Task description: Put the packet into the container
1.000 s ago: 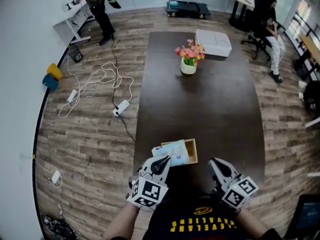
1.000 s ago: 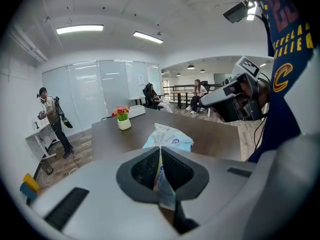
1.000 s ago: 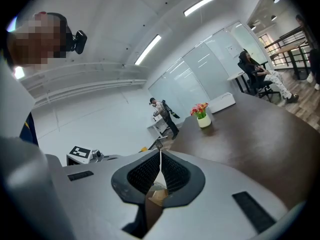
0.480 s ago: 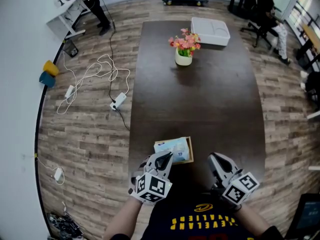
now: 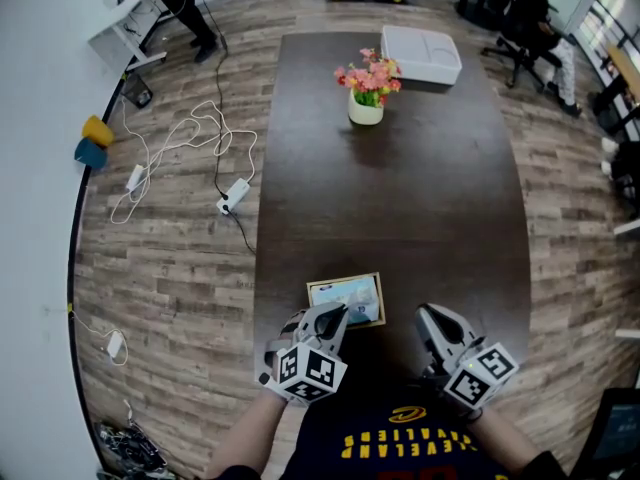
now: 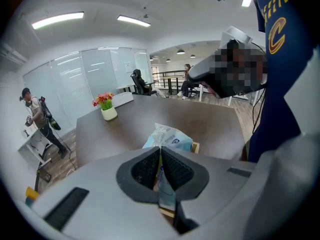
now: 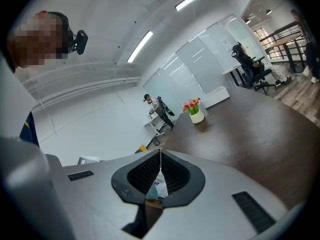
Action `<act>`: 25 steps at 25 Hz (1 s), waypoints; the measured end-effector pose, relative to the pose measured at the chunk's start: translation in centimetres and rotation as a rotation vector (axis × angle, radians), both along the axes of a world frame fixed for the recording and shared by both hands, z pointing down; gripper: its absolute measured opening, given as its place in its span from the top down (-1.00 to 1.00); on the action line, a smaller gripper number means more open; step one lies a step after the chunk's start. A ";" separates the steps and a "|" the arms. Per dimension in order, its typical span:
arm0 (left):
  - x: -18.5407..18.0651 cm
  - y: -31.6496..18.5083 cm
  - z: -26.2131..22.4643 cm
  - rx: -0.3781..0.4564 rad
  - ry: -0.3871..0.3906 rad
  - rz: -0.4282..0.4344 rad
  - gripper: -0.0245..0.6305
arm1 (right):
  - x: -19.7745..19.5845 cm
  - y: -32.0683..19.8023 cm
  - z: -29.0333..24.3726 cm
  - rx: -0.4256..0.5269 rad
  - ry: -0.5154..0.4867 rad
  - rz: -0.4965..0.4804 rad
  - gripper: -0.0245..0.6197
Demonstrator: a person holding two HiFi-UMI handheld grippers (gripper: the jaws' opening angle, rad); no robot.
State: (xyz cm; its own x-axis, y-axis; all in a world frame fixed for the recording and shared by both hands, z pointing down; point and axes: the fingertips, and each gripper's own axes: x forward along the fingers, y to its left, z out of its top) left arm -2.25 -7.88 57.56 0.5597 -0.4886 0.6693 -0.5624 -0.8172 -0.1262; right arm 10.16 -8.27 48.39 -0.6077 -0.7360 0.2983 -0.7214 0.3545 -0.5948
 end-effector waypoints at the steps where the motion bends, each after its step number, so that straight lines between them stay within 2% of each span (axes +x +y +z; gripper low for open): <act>1: 0.0 0.0 0.2 -0.002 0.001 -0.001 0.90 | -0.1 0.0 0.0 -0.001 -0.001 -0.002 0.89; 25: 0.6 0.2 4.4 -0.057 -0.029 0.024 0.90 | -0.2 -0.4 0.6 -0.026 0.013 -0.001 0.89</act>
State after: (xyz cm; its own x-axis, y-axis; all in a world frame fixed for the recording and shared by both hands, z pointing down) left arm -1.70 -7.69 61.91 0.5509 -0.4361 0.7115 -0.5397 -0.8365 -0.0949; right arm 9.93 -8.71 49.03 -0.6046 -0.7271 0.3253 -0.7288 0.3401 -0.5943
